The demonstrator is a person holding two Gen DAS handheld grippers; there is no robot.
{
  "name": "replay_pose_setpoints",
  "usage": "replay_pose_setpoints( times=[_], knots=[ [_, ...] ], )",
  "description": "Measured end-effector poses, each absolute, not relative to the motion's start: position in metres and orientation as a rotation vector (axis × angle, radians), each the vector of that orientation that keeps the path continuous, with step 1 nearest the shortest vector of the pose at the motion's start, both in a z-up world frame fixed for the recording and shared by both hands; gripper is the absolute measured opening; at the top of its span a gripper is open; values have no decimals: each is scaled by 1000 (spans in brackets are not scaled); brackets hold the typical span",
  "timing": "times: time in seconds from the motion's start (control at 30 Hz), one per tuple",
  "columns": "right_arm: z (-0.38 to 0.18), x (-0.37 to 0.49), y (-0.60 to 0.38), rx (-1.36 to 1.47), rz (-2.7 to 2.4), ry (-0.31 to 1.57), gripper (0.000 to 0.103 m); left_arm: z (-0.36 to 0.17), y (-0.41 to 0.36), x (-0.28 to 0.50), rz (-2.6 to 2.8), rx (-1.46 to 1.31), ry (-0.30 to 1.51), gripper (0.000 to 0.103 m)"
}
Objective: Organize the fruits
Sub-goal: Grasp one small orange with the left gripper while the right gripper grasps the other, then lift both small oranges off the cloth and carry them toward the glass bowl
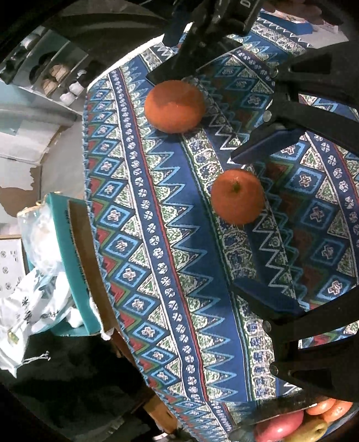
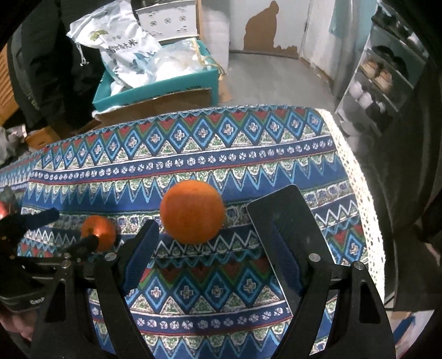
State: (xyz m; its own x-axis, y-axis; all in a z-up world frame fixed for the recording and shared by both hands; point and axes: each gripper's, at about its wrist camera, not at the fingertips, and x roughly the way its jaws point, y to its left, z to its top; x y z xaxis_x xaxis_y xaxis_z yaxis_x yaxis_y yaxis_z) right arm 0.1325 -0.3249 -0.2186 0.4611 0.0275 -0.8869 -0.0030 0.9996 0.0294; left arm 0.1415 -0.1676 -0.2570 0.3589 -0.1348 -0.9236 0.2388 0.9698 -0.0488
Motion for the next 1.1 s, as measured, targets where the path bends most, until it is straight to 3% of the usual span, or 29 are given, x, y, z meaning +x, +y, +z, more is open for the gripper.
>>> replay_pose_setpoints(
  times=[0.2,0.3,0.37,0.43,0.5,1.1],
  knots=[
    [-225,136,-323,27,26,1102,79,-270,-172,148,-242,78,1196,85],
    [-228,140,-321,26,30,1107,79,-278,-177,149,-251,86,1210,81],
    [-230,143,-319,27,32,1111,79,-283,-179,150,-256,91,1227,68],
    [-233,146,-317,25,38,1113,80,-284,-180,151,-265,86,1228,63],
    [-235,149,-314,18,43,1113,80,-281,-180,152,-301,54,1226,46],
    [-278,179,-292,-13,57,1182,79,-249,-142,161,-226,13,1139,45]
  ],
)
